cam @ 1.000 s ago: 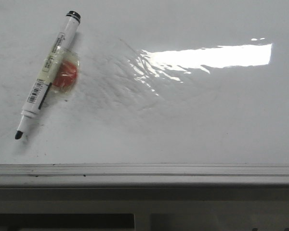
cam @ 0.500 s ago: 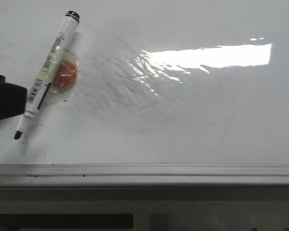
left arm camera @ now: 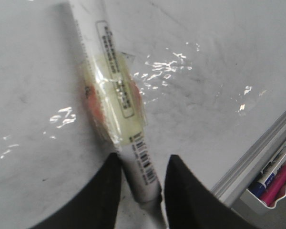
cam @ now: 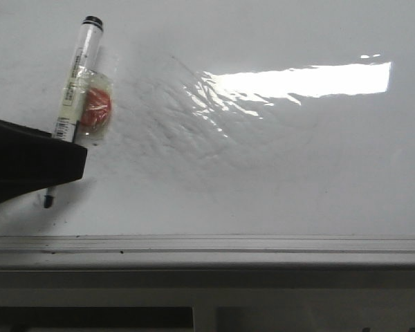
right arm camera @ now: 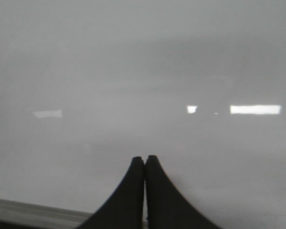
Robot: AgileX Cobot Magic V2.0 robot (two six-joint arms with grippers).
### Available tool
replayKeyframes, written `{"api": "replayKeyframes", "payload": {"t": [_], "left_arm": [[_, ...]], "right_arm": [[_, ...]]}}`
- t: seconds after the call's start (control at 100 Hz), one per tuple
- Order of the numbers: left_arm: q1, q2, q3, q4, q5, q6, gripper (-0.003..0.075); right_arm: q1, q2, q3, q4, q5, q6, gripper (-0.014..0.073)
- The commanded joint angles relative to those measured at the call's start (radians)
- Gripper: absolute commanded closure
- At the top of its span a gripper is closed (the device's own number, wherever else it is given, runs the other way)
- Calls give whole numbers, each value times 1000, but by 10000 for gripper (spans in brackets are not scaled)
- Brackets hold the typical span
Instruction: Write number 8 on whiteboard
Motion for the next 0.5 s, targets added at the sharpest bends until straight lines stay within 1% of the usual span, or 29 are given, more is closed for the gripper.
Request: {"api": "replayKeyframes", "payload": {"t": [0.0, 0.03, 0.04, 0.12, 0.22, 0.33, 0.4, 0.43, 0.48, 0.49], "left_arm": [[-3, 5, -26, -19, -41, -2, 685], [-3, 5, -26, -19, -42, -2, 737], [-3, 3, -26, -19, -42, -2, 743], [-3, 3, -26, -19, -42, -2, 741], [-3, 3, -26, -18, -58, -2, 741], [-3, 3, -26, 46, -126, -2, 741], [-3, 3, -26, 112, -171, -2, 741], [-3, 3, -26, 152, -189, -2, 741], [-3, 3, -26, 198, -208, -2, 741], [-3, 3, -26, 213, -210, -2, 741]], "right_arm": [[59, 19, -35, 0, -56, 0, 657], [86, 19, -37, 0, -57, -2, 657], [91, 21, -37, 0, -57, -2, 657], [153, 38, -53, 0, -51, -18, 657], [239, 100, -93, 1, -16, -73, 657], [333, 203, -155, 2, -10, -138, 650], [402, 289, -215, 2, -16, -182, 594], [439, 321, -238, 2, -19, -191, 557], [491, 382, -283, 2, -20, -191, 466], [499, 391, -290, 2, -20, -191, 466]]}}
